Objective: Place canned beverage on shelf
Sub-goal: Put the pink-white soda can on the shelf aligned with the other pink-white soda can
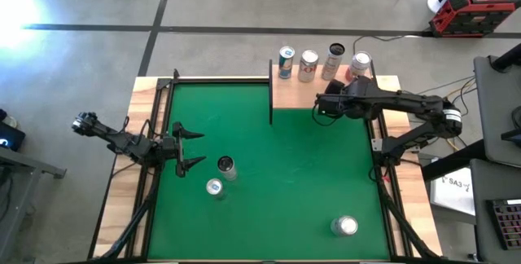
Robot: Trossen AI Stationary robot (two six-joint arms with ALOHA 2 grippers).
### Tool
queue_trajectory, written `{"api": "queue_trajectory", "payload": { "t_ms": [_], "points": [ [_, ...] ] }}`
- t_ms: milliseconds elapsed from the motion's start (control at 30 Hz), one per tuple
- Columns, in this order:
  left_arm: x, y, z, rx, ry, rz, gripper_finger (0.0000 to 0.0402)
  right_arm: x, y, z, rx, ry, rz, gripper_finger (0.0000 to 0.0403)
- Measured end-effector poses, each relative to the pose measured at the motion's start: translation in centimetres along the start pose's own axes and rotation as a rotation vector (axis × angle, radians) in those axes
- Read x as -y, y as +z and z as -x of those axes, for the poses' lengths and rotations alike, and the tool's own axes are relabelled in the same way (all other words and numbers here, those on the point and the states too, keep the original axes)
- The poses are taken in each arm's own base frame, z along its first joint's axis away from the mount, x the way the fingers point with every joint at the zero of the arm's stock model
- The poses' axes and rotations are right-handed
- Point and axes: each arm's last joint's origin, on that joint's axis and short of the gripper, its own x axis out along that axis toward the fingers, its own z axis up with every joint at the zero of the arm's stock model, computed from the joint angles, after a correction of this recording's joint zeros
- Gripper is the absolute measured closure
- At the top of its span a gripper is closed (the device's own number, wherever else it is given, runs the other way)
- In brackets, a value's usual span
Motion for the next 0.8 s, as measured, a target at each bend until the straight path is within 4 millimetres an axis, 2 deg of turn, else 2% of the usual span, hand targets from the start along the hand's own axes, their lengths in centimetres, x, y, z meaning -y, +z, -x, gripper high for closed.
{"api": "queue_trajectory", "payload": {
  "t_ms": [133, 533, 800],
  "points": [
    [0.0, 0.0, 0.0, 0.0, 0.0, 0.0, 0.0041, -0.2, 0.4, 0.2, -0.032, -0.002, -0.014, 0.0019],
    [0.0, 0.0, 0.0, 0.0, 0.0, 0.0, 0.0041, -0.8, 0.7, -1.5, -0.1, -0.113, -0.078, 0.0019],
    [0.0, 0.0, 0.0, 0.0, 0.0, 0.0, 0.0041, -0.9, 0.9, -1.8, -0.094, -0.122, -0.095, 0.0019]
  ]
}}
